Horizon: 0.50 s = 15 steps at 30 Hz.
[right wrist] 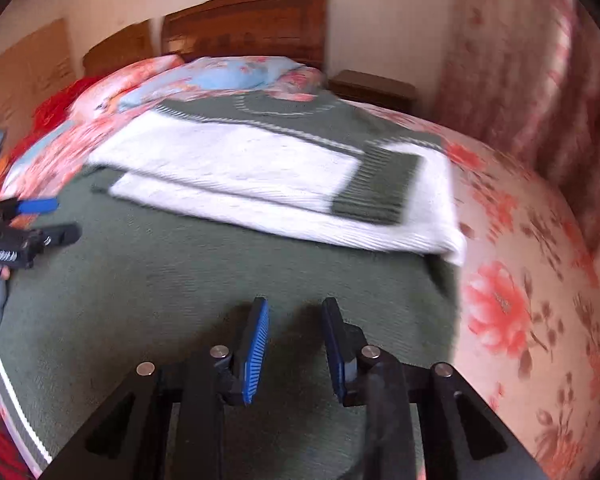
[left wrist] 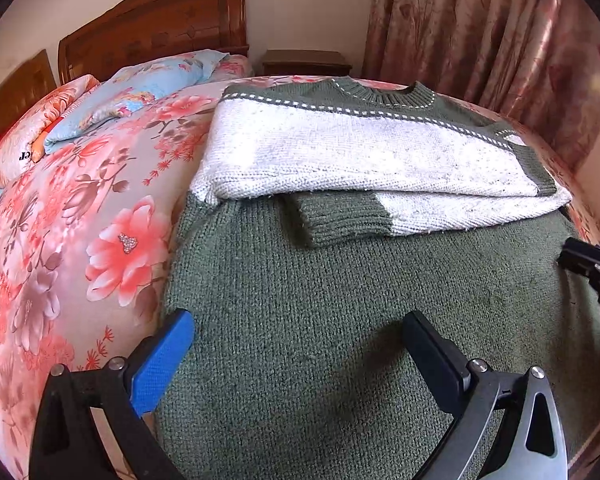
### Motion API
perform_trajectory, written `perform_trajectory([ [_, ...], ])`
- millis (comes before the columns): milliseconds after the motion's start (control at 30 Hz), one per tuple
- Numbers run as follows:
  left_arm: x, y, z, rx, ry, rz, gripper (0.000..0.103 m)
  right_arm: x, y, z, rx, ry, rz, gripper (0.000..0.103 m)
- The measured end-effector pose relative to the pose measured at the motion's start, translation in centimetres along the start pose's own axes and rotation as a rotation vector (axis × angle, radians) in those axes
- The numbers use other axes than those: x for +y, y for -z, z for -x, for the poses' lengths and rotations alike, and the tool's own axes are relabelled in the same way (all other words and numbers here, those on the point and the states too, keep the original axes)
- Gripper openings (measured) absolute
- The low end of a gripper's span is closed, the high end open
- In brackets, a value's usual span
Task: Fold small clothes
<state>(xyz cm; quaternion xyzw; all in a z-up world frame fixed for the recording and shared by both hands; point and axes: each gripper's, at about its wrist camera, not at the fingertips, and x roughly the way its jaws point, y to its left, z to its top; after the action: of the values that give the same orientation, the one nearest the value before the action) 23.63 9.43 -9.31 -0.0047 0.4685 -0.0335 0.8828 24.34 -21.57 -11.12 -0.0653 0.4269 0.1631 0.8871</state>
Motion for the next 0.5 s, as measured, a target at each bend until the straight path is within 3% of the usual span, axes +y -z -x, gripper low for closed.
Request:
perform_trajectory([
  [67,0.0,0.0,0.0,0.000,0.001,0.000,0.103,-0.1,0.0,0.7,0.019,0.069,-0.035,0.027],
  [100,0.0,0.0,0.0,0.000,0.000,0.000,0.103,0.0,-0.1,1.1,0.009,0.055,-0.047,0.028],
  [233,0.2,0.0,0.0,0.001,0.000,-0.002,0.103,5.1,0.5,3.0,-0.045,-0.138,0.031,0.028],
  [333,0.1,0.0,0.0,0.001,0.000,-0.002,0.103,9.1,1.8,2.7,-0.021,-0.213,0.142,0.028],
  [400,0.1,0.1,0.2,0.004,-0.012,0.001,0.103,10.2,2.6,1.7,0.018,-0.200,0.179,0.029],
  [433,0.0,0.3,0.6,0.009,-0.032,0.009,0.103,10.2,3.0,2.0,-0.003,-0.189,0.191,0.029],
  [467,-0.4,0.8,1.4,0.008,-0.024,0.015,0.103,10.1,3.2,2.2,0.010,-0.183,0.186,0.029],
  [500,-1.1,1.5,2.4,-0.002,0.032,0.006,0.103,9.7,3.4,2.5,0.016,-0.174,0.173,0.029],
])
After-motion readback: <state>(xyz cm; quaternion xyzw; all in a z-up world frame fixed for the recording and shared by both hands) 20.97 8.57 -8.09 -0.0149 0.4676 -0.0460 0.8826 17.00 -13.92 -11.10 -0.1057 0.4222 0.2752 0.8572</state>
